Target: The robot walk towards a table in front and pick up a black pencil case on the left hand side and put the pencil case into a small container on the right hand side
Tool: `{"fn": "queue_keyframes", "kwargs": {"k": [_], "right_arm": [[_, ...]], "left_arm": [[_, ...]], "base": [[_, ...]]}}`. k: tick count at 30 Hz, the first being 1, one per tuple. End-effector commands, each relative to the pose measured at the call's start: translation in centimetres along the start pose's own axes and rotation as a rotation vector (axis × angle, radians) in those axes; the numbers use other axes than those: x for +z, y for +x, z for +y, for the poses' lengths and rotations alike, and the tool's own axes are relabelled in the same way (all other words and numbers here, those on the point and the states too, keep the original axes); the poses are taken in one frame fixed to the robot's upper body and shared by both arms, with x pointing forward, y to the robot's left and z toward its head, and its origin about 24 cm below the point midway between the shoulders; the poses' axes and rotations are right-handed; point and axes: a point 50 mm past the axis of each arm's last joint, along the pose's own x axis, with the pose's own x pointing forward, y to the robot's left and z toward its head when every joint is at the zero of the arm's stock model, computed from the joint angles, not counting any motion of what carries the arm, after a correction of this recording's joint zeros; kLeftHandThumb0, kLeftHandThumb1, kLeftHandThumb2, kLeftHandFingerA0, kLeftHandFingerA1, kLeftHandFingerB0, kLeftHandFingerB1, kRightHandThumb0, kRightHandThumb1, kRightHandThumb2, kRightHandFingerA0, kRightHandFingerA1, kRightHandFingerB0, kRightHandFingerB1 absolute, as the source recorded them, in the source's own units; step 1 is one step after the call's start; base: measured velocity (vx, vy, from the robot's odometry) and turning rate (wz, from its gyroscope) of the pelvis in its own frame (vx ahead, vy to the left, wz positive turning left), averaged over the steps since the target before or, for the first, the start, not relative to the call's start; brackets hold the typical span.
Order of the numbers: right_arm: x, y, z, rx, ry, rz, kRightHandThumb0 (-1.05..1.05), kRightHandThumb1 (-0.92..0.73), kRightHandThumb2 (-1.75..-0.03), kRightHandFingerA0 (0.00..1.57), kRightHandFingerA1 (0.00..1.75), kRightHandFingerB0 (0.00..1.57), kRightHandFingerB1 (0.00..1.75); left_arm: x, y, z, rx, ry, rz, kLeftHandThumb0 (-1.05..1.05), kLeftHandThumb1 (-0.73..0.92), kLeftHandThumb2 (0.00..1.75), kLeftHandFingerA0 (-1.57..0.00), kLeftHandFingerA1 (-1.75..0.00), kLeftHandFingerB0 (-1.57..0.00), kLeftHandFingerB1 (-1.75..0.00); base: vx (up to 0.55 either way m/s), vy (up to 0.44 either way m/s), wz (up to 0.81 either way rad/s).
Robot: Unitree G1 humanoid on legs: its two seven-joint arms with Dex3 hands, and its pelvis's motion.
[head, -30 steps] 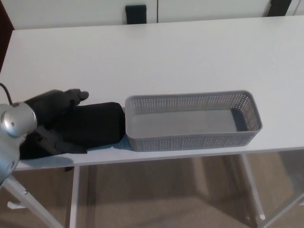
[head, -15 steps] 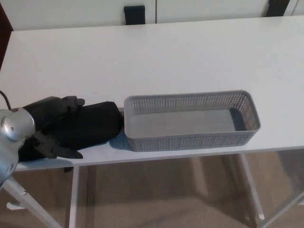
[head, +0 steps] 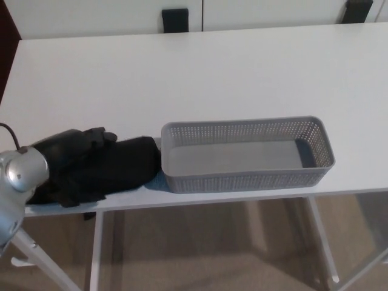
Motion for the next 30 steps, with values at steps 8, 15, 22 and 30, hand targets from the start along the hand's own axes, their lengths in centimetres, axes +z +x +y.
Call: {"fn": "queue_keyframes", "kwargs": {"k": [8,15,22,30], "right_arm": [[-0.2,-0.1,-0.1,-0.004,0.008,0.01,-0.33,-0.62,-0.59,0.48,0.43,0.17,0.29],[0.1,0.1,0.1,-0.004,0.014,0.005,-0.33,-0.63,-0.59,0.47,0.42,0.16,0.28],[-0.1,-0.1,-0.1,-0.012,0.022,0.012,-0.38,-0.61,-0.62,0.49,0.46,0.2,0.31],[-0.1,-0.2,-0.4,-0.012,0.004,0.008,-0.33,-0.63,-0.59,0.49,0.43,0.17,0.29]], "left_arm": [[-0.4,0.0,-3.0,-0.062,0.012,-0.1,-0.07,0.84,0.68,-0.87,-1.33,-0.69,-0.92],[-0.4,-0.2,-2.8,-0.031,0.0,-0.131,-0.05,0.82,0.71,-0.93,-1.3,-0.66,-0.98],[-1.5,-1.6,-1.7,0.001,-0.008,-0.128,-0.05,0.83,0.69,-0.94,-1.34,-0.66,-0.98],[-4.2,-4.5,1.1,0.051,-0.05,-0.075,-0.02,0.82,0.67,-0.94,-1.33,-0.69,-0.94]], "base": [[0.0,0.0,0.0],[0.0,0.0,0.0],[0.0,0.0,0.0],[0.0,0.0,0.0]]}}
